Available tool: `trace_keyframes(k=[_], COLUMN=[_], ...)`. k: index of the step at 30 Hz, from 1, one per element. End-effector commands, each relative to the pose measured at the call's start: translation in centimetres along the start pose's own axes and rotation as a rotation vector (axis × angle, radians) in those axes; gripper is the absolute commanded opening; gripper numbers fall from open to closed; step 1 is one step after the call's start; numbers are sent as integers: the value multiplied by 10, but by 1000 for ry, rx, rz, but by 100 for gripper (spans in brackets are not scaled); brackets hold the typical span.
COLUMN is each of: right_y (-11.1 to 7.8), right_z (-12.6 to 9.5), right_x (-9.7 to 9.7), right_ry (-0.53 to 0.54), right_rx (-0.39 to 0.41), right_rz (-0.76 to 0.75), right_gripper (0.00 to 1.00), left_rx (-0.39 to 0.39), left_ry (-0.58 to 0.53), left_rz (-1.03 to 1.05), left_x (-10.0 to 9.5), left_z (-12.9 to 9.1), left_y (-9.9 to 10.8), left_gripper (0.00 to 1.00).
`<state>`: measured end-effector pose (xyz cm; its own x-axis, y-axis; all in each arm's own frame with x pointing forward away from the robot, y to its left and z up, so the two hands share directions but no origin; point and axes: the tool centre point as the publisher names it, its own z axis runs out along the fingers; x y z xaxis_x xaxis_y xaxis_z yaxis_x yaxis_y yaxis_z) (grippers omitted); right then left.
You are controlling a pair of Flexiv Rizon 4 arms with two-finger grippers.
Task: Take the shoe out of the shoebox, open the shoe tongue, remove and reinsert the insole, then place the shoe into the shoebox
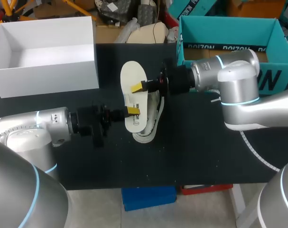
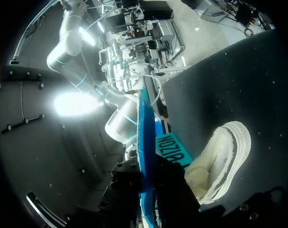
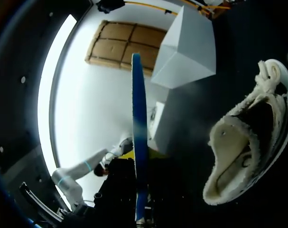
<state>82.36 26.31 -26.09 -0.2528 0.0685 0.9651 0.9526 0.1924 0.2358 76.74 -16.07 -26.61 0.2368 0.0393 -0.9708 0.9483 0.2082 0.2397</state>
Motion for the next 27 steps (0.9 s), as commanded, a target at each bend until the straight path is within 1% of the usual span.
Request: trace_keyframes(k=[1,5,10,14,17,21,24,27], right_y=[1,1,1,1,1,1,1,1], right_z=[1,1,1,1,1,1,1,1], right_x=[-2,-2,-2,-2,-2,-2,-2,-2], right_ry=[1,1,1,1,1,1,1,1], right_rx=[2,2,2,2,2,2,2,2], right_rz=[1,1,1,1,1,1,1,1], right_gripper=[0,0,0,0,0,0,0,0], left_rx=[-13,-44,-85,-108,-120,-142,-150,-145], left_ry=[33,113,195,301,360,408,420,422], left_rz=[19,54,100,163,192,221,247,280], left_x=[-2,-5,-18,-27,-31,-43,-55,-70], left_z=[-6,-19,-38,-49,-56,-58,-55,-49], left_y=[-4,-2,5,9,13,21,24,23], left_gripper=[100,100,100,100,100,100,100,100])
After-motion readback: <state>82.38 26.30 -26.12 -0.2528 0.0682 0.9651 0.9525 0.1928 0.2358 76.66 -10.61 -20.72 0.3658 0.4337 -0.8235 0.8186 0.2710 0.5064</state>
